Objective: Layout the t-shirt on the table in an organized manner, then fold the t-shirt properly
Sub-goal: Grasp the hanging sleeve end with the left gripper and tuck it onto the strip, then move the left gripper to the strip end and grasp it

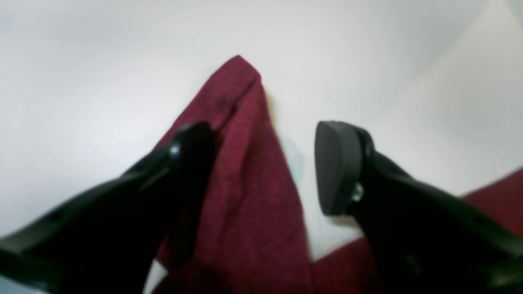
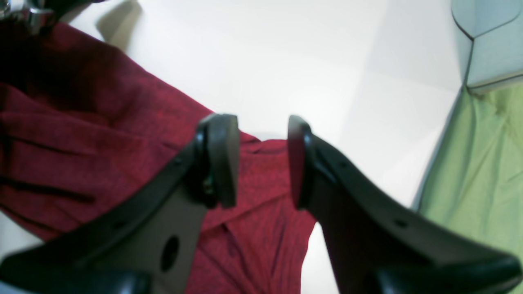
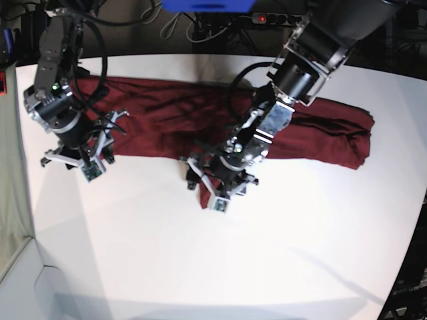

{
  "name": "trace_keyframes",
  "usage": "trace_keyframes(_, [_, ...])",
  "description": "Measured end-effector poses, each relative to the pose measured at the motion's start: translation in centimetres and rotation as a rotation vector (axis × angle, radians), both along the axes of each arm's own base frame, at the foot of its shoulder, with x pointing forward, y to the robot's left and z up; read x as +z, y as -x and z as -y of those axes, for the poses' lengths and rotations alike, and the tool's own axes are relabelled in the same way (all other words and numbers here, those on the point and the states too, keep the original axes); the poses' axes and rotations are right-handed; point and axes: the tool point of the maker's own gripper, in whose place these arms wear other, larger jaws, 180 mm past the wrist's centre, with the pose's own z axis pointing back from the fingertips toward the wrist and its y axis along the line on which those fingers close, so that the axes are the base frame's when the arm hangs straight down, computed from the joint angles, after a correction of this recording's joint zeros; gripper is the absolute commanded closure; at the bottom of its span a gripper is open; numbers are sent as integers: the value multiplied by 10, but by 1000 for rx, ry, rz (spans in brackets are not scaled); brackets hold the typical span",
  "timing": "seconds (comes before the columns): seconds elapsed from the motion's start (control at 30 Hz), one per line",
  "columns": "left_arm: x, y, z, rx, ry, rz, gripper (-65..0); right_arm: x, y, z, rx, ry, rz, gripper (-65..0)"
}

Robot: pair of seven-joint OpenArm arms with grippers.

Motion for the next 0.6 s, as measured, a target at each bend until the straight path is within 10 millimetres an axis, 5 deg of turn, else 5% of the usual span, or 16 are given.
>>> trace_keyframes(0.27, [-2,0,-3,14,3,-12,0,-3,0,0,1,-5,-6,-211])
trace_keyframes(0.43, [-2,-5,-17,67,27,-27,0,-14,2,2,-5,-8,-41,-211])
trace_keyframes(0.6, [28,-23,-70,250,126,37,0,-13,2,3,-6,-8,-38,-211])
